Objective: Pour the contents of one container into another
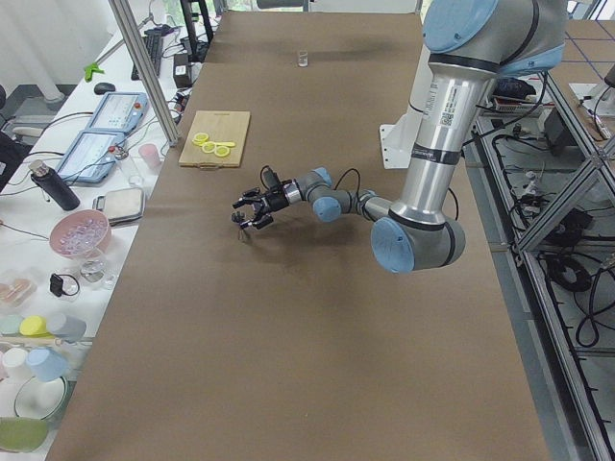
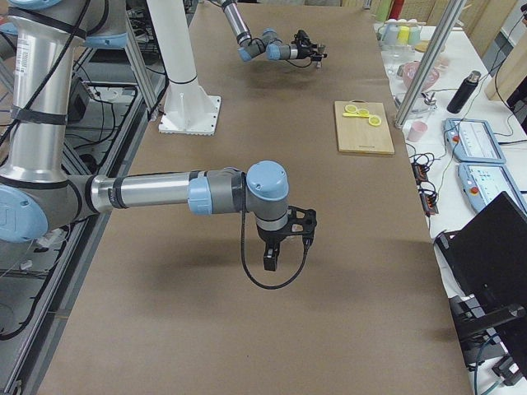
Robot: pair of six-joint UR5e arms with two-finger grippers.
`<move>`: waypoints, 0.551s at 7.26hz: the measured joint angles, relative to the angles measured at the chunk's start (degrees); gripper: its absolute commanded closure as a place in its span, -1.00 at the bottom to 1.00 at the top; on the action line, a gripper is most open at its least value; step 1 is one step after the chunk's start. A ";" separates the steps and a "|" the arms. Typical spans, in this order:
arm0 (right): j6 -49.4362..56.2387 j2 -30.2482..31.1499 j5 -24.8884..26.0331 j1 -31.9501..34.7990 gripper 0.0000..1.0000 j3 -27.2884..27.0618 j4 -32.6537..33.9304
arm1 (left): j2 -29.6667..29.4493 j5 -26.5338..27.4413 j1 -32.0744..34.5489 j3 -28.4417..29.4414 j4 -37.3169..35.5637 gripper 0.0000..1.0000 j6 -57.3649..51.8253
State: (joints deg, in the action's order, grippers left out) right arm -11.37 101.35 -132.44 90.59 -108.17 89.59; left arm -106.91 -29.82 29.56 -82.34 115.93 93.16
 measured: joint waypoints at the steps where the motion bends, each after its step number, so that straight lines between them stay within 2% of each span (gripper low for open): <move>1: 0.09 -0.01 -0.30 -0.15 -1.00 0.25 -0.18 | 1.01 -0.04 0.27 -1.74 -0.02 -0.96 -1.15; 4: 0.18 -0.01 -0.46 -0.77 -1.00 0.70 -0.11 | 2.34 -0.22 1.56 -4.85 -0.14 -0.96 -3.51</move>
State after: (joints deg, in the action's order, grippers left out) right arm -11.19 101.34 -132.91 89.82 -107.47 89.47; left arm -104.57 -30.04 31.12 -87.19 115.79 89.66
